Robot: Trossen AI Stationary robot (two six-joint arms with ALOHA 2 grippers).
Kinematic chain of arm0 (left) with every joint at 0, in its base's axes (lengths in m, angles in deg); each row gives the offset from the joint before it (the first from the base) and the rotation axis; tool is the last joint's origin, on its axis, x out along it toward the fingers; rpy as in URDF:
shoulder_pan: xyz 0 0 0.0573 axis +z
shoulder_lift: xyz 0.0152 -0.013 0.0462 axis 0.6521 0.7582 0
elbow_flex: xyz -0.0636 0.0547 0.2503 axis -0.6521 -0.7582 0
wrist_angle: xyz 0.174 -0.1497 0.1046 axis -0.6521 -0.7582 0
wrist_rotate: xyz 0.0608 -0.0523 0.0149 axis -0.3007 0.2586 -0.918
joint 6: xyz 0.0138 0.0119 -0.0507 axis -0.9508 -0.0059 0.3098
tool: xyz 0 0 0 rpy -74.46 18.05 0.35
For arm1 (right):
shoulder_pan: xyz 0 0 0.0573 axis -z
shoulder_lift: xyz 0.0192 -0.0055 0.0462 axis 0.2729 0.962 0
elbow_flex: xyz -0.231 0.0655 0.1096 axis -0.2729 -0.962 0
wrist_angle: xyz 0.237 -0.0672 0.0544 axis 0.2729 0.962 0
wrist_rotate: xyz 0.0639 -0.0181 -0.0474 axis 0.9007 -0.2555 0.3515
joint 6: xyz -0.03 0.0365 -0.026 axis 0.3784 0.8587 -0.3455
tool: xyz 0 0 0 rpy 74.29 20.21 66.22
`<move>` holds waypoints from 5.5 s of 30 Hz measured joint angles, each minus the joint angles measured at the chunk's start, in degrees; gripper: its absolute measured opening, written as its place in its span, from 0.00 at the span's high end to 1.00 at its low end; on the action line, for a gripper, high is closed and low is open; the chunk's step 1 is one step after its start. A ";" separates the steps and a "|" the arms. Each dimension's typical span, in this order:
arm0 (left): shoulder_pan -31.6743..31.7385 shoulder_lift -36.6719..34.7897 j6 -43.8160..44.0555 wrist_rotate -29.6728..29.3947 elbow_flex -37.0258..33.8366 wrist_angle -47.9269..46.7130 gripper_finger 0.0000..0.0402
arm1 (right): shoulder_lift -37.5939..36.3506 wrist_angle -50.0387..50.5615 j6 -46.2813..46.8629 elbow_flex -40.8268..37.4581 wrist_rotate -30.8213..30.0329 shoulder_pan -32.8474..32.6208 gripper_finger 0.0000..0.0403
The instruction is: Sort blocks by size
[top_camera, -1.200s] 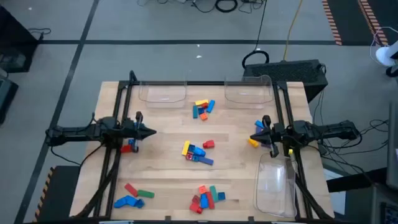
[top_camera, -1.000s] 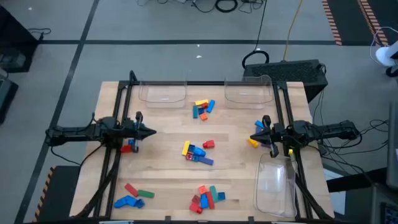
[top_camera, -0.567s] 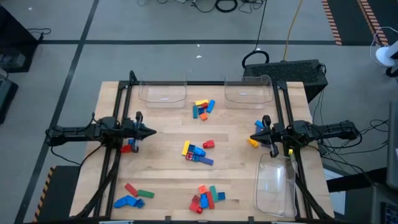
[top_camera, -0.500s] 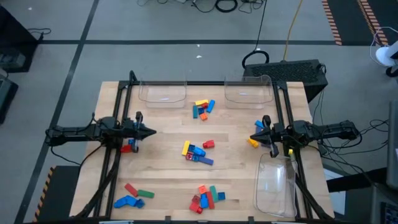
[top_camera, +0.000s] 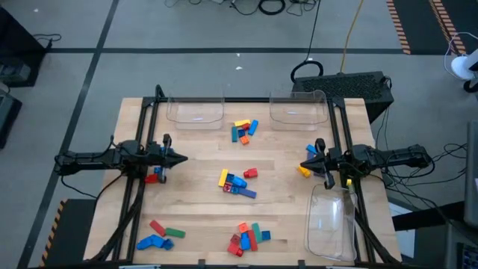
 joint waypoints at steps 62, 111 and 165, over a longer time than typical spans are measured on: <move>0.17 21.86 5.50 -17.44 3.75 12.54 0.94 | 11.15 -3.15 7.76 1.03 -18.23 5.17 0.93; 9.21 55.57 -13.01 -17.55 40.48 14.07 0.79 | 75.00 57.37 15.23 40.68 -8.90 32.20 0.51; 20.00 79.97 -20.96 0.19 43.24 8.15 0.79 | 82.44 53.18 9.00 55.61 -0.27 35.98 0.81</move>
